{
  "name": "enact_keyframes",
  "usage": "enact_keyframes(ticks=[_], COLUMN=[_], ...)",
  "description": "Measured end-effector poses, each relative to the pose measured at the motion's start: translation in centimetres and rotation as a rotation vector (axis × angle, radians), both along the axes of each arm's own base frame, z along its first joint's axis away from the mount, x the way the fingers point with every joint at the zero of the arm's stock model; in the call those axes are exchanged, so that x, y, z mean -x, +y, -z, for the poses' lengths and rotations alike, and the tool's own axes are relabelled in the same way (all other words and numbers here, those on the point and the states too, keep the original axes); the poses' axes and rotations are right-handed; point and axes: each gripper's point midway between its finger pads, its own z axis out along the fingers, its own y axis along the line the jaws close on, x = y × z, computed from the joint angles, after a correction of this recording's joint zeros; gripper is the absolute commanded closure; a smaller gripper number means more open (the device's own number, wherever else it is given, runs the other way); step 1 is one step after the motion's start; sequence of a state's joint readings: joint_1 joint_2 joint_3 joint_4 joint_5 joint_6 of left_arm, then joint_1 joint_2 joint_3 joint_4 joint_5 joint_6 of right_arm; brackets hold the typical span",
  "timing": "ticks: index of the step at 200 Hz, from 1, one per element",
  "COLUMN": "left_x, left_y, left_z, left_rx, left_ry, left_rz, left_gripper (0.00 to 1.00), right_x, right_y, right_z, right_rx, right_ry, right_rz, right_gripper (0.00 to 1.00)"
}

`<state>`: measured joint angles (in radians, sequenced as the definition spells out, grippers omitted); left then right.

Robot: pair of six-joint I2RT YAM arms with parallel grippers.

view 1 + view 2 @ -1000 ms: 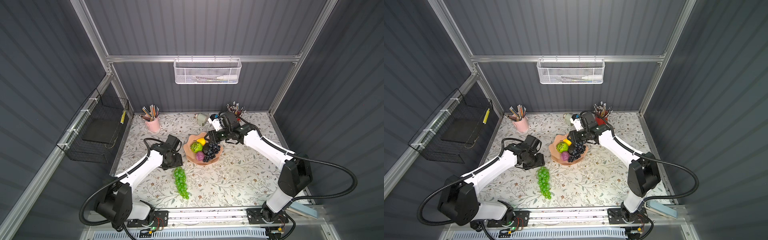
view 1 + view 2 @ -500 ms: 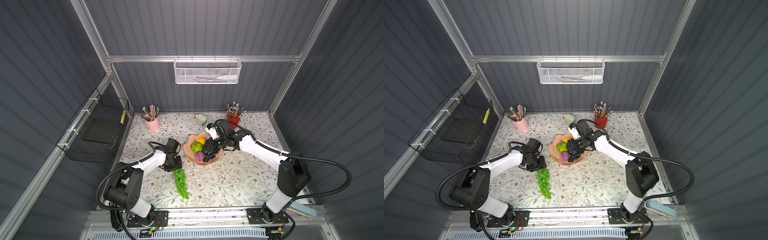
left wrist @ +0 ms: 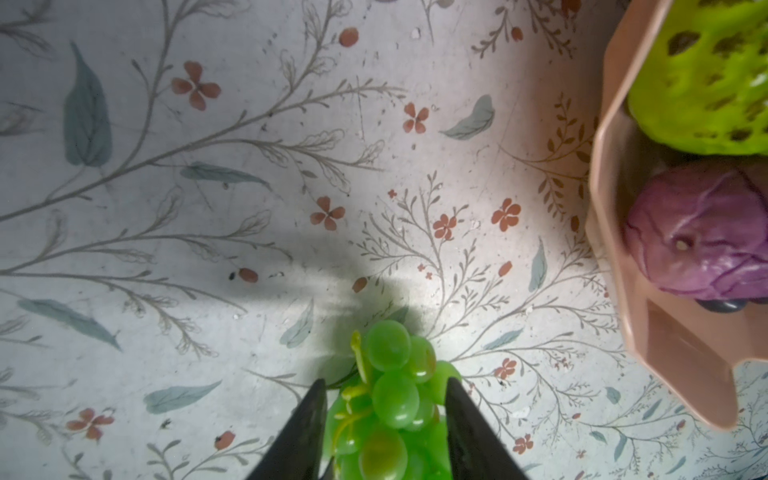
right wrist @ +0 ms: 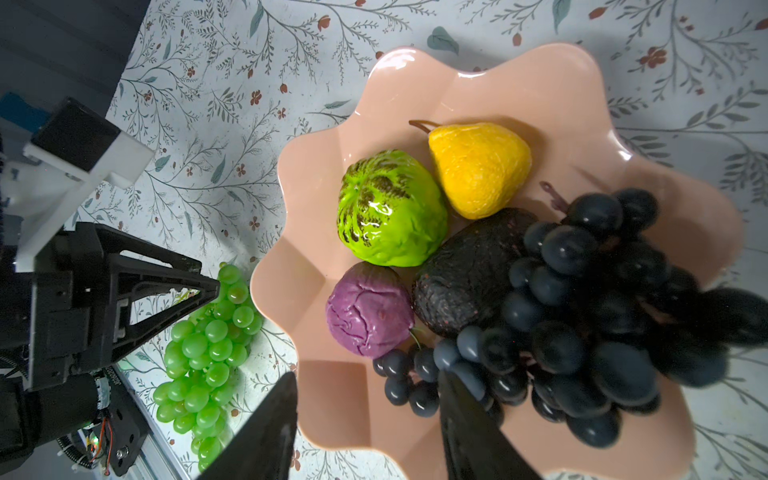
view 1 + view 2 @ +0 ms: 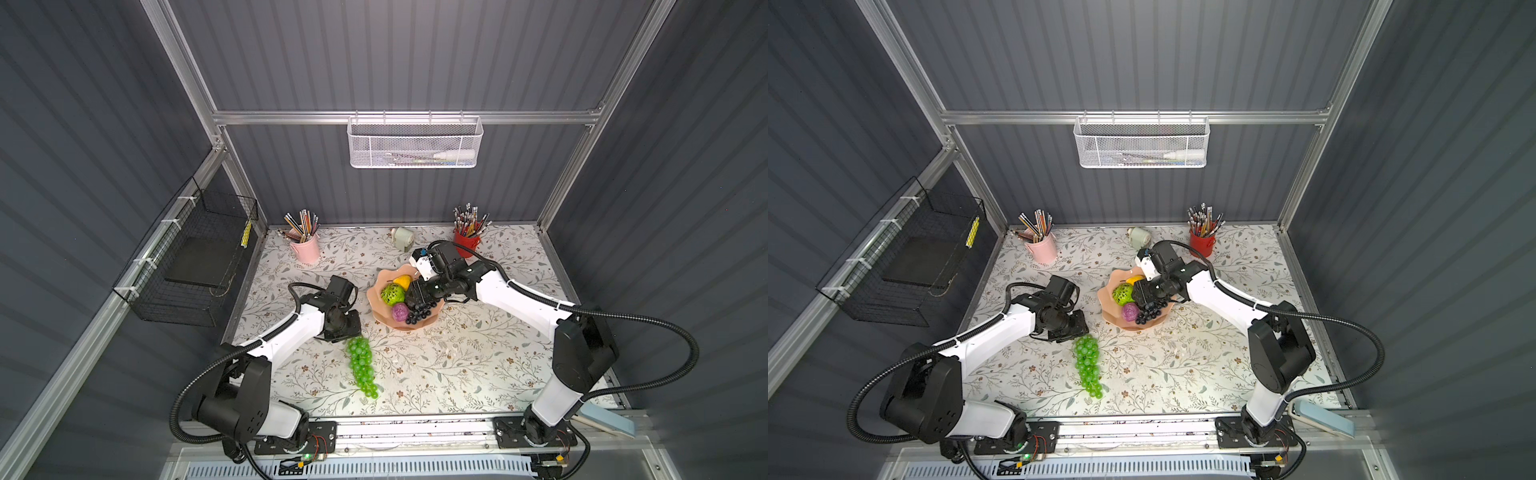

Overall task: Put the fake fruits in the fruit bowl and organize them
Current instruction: 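Open the right gripper over the grapes while the left gripper descends to the green grapes, then grasp the green grape bunch stem with the left gripper and lift it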

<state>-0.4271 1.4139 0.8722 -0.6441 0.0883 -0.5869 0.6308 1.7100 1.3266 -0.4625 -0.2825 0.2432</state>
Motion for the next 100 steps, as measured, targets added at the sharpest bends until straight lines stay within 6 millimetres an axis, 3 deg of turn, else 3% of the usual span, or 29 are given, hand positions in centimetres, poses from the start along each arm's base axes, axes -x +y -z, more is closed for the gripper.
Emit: enact_keyframes(ticks=[41,100], left_x=[0.9,1.9], left_y=[1.1,1.6], left_z=[-0.7,0.5], left_rx=[-0.010,-0.018], left_ry=[-0.020,0.021], left_rz=[-0.025,-0.031], left_gripper=[0.58,0.64], right_x=[0.4,0.6], right_y=[0.1,0.4], right_z=[0.4,0.5], right_rx=[0.006,0.008], right_ry=[0.006,0.006], right_rz=[-0.006,-0.014], right_gripper=[0.44,0.44])
